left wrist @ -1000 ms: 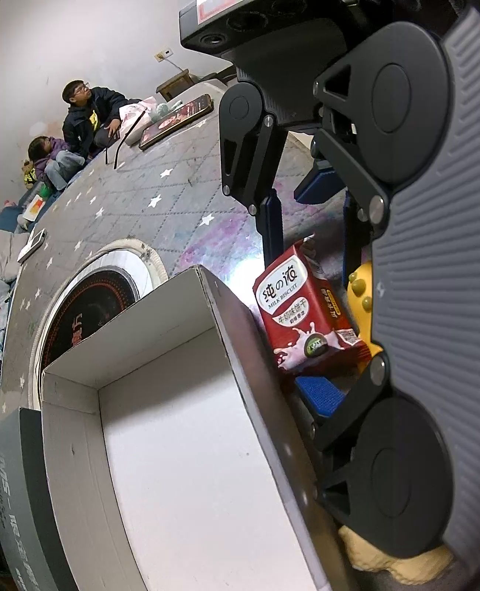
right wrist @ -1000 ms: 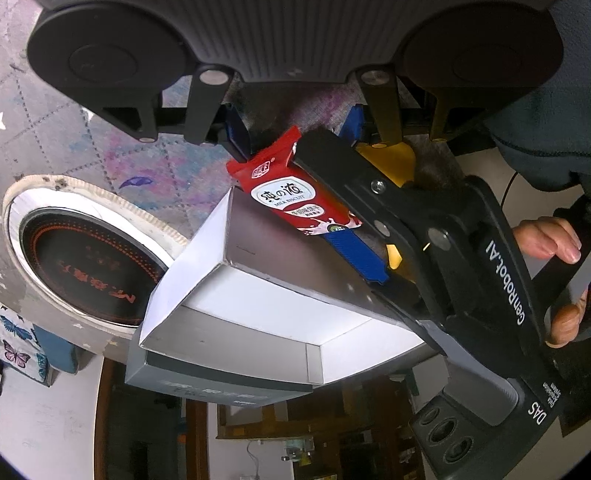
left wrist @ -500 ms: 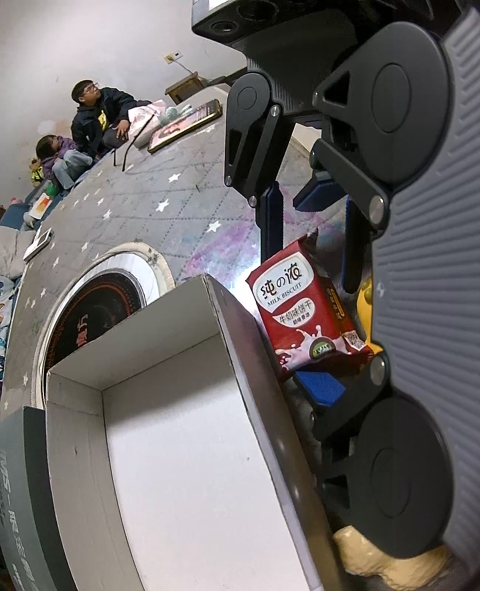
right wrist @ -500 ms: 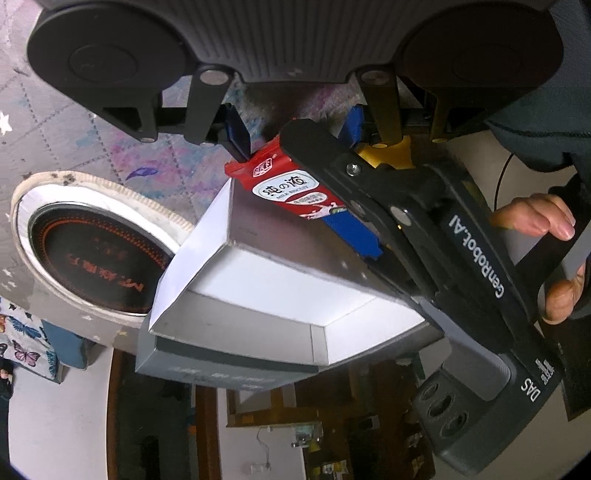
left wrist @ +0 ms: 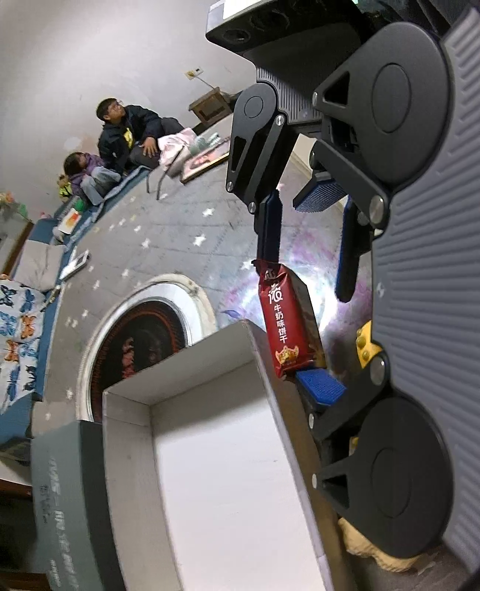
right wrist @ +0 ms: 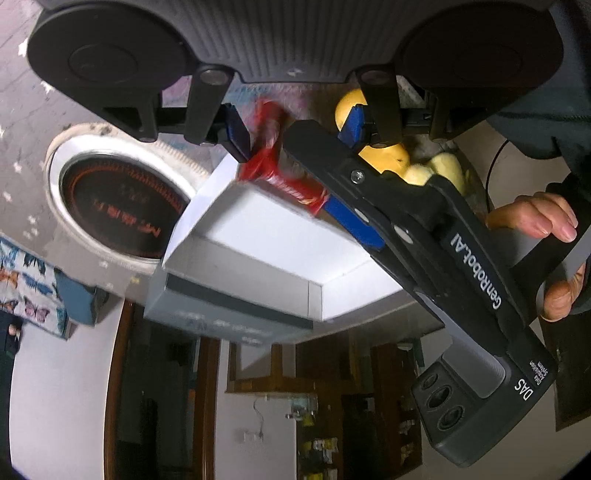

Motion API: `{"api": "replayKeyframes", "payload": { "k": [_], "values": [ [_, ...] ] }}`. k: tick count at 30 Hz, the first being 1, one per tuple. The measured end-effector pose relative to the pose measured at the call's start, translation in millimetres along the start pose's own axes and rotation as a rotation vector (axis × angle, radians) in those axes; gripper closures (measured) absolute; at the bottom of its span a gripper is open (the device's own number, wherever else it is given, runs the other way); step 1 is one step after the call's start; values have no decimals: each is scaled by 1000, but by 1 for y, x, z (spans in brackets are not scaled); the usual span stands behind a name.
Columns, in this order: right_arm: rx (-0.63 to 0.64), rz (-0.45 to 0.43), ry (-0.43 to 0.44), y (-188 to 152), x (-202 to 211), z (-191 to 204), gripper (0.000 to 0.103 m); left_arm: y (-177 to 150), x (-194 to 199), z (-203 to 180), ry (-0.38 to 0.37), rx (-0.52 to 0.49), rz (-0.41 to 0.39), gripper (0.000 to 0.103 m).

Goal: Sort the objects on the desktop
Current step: 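Carry the red carton into the white box and open the left gripper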

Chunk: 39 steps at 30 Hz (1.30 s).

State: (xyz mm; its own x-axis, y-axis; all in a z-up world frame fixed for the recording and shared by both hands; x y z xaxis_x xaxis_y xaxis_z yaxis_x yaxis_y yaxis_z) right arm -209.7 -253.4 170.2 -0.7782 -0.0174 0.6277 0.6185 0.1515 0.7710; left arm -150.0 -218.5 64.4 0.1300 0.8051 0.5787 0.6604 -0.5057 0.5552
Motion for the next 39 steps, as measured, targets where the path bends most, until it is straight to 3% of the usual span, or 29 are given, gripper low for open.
{"api": "replayKeyframes", "payload": {
  "k": [13, 24, 30, 39],
  "values": [
    [-25, -42, -39, 13, 2, 0, 51, 2, 12, -10, -13, 12, -36, 13],
    [-48, -130, -60, 36, 14, -3, 51, 16, 40, -24, -2, -19, -129, 13],
    [-52, -187, -60, 60, 5, -6, 51, 34, 52, -13, 38, -21, -181, 13],
    [-76, -169, -32, 89, -48, -18, 51, 65, 44, 37, 92, 28, -194, 13]
  ]
}}
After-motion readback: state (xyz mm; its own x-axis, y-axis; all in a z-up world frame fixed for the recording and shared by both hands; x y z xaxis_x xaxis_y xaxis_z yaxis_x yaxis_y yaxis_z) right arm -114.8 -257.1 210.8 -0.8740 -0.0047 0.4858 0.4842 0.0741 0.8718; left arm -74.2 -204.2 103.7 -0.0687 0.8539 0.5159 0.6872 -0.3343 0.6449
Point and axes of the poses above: each gripper's, at about its wrist camera, not at the fingertips, and x roughly against the way its jaws point, z to its left, y to its top, the point moved 3 cm from there along -x, roughly the way its jaws point, and after that the axes turned 13 degrees about -y, right-handed, at the moved point
